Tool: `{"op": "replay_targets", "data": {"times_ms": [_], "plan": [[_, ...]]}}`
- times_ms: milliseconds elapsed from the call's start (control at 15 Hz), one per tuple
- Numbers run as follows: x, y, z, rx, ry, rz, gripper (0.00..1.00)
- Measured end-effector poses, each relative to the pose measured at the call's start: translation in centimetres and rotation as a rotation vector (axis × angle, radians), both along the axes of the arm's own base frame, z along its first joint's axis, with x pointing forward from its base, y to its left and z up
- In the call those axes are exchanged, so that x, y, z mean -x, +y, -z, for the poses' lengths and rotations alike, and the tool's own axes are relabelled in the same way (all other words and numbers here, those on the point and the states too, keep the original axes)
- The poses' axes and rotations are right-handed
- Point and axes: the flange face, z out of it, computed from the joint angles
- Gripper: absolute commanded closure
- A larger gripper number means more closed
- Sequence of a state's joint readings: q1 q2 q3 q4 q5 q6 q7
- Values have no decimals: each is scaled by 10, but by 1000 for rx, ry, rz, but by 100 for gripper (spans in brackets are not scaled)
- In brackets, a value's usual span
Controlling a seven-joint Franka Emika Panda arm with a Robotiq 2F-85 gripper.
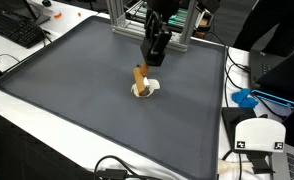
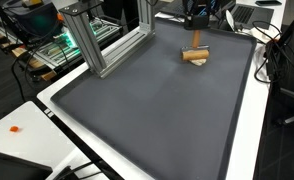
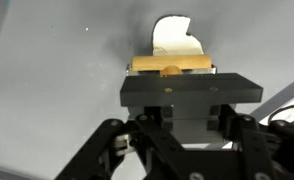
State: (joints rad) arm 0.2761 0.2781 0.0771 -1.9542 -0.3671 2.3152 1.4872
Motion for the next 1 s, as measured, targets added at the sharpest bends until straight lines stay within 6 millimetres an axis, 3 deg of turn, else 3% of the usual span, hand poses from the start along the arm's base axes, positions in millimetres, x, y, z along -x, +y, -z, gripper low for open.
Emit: {"op": "replay_targets", "data": {"times_ms": [400,1000], "plan": [[-4,-4,1,-3,-9,42,65],[2,11,3,7,20,-57,65]]}}
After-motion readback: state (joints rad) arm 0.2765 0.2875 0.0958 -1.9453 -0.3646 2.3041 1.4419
